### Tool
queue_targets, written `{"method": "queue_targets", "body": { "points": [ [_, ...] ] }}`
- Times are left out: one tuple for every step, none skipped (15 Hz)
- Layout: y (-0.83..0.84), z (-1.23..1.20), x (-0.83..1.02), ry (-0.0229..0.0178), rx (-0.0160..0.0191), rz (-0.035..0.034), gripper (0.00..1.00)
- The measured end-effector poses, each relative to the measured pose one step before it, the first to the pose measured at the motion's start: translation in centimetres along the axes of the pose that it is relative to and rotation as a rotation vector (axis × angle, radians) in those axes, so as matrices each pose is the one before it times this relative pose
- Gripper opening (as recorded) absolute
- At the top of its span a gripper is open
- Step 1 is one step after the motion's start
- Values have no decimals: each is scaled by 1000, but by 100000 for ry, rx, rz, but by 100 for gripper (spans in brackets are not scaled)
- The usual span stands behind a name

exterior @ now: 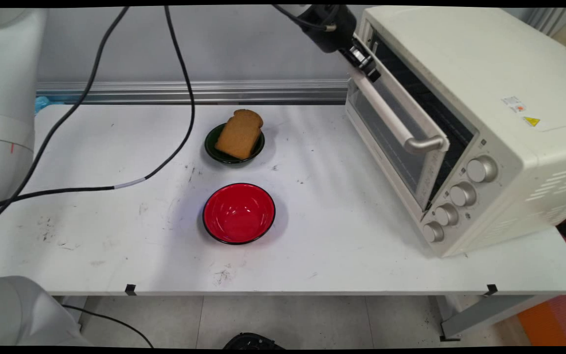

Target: Open the oven

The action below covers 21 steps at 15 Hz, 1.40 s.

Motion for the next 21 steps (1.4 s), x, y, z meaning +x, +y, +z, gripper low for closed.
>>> {"method": "queue_targets", "body": {
  "points": [
    [53,-241,-311,-805,-443,466,0],
    [6,-251,-343,-738,-290,462,0],
    [1,-161,-231,-466,-197,302,0],
    [-15,-232,-342,-703,-288,484,0],
    [-1,-159,-232,-437,-180,286,0],
    [-5,-211,-331,-683,-311,516,0],
    [-15,-251,-472,-933,-386,568,0],
    [-18,-215,-387,-667,-190,364,0],
    [-45,-223,-409,-677,-163,361,0],
    [-44,-206,-450,-807,-177,482,0],
    [-75,-222,-501,-748,-50,398,0],
    [-79,-190,-484,-620,73,444,0],
    [-56,-106,-322,-389,88,277,0],
    [-104,-166,-535,-602,175,416,0],
    [-107,-126,-599,-746,196,477,0],
    [-106,-137,-623,-706,199,442,0],
    [-101,-119,-583,-595,253,314,0],
    [-75,-56,-365,-323,197,216,0],
    [-106,-26,-544,-587,319,350,0],
    [-79,-18,-371,-342,267,245,0],
    [-110,-12,-602,-461,474,522,0]
  ]
}}
